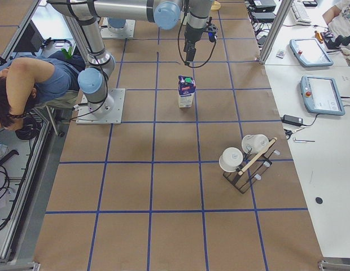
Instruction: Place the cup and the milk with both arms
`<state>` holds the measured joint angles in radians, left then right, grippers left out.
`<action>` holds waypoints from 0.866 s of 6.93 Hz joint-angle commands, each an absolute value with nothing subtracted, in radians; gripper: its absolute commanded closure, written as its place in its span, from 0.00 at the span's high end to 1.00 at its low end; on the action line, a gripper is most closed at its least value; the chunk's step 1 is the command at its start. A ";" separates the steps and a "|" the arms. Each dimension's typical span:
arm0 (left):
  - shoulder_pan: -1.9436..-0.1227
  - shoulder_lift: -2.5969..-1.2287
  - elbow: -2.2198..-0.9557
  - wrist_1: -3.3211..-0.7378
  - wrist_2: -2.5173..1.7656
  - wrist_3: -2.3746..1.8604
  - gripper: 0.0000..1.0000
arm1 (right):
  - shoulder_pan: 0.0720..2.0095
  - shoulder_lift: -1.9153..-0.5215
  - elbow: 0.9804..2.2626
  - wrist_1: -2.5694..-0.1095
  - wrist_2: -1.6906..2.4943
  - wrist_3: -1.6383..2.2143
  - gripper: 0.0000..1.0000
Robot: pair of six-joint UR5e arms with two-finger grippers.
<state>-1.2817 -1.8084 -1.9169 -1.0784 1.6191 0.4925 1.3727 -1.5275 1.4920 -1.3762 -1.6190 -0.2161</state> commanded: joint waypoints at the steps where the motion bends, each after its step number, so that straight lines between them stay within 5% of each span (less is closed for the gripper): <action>1: -1.302 -1.801 -1.892 -1.077 1.621 0.477 0.00 | 1.370 -1.526 1.494 -1.394 -1.611 -0.218 1.00; 6: -1.680 -1.802 -1.760 -1.144 1.621 -0.079 0.00 | 1.370 -1.476 1.593 -1.589 -1.617 -0.326 1.00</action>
